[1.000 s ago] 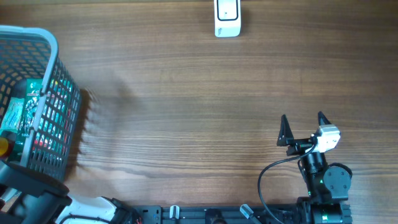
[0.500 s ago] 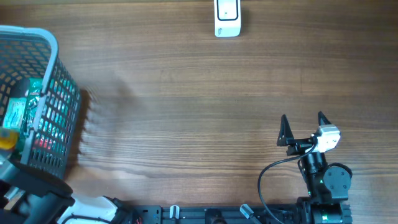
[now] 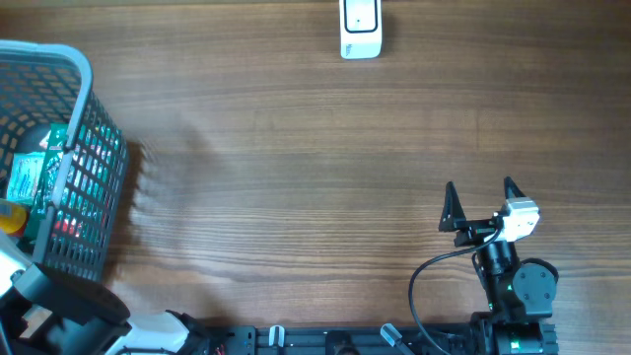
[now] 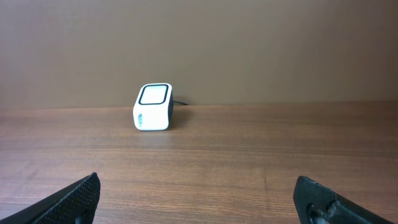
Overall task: Scan the item barcode
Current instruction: 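Grasp the yellow sriracha bottle in the basket with the left gripper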
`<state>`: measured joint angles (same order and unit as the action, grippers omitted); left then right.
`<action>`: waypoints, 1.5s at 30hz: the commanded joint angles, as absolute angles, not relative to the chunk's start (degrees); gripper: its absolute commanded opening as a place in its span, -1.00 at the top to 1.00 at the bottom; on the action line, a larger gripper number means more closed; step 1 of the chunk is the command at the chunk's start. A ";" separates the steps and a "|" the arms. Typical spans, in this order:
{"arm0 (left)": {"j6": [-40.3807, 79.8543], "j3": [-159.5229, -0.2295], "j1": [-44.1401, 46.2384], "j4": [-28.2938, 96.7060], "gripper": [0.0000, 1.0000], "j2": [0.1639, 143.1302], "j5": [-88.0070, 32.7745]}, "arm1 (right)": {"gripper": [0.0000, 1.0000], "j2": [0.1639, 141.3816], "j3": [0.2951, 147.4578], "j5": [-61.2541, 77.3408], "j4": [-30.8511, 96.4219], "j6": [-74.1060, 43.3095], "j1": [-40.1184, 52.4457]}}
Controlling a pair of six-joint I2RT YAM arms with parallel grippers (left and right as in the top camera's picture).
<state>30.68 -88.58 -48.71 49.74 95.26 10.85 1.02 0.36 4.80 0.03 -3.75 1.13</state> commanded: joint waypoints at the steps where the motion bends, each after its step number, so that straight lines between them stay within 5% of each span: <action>1: 30.22 -88.07 -48.64 50.74 -1.00 94.65 12.60 | -1.00 1.02 0.32 4.01 -0.08 -3.16 0.89; 22: 27.40 -88.05 -49.01 47.68 -0.96 105.43 18.06 | -0.99 1.02 0.32 4.03 -0.08 -3.16 0.89; 31: 27.40 -88.07 -49.01 48.49 0.01 106.06 18.02 | -0.99 1.02 0.32 4.03 -0.08 -3.18 0.89; 45: 27.42 -88.09 -49.01 48.60 -0.02 82.52 14.35 | -0.99 1.02 0.32 4.01 -0.08 -3.16 0.89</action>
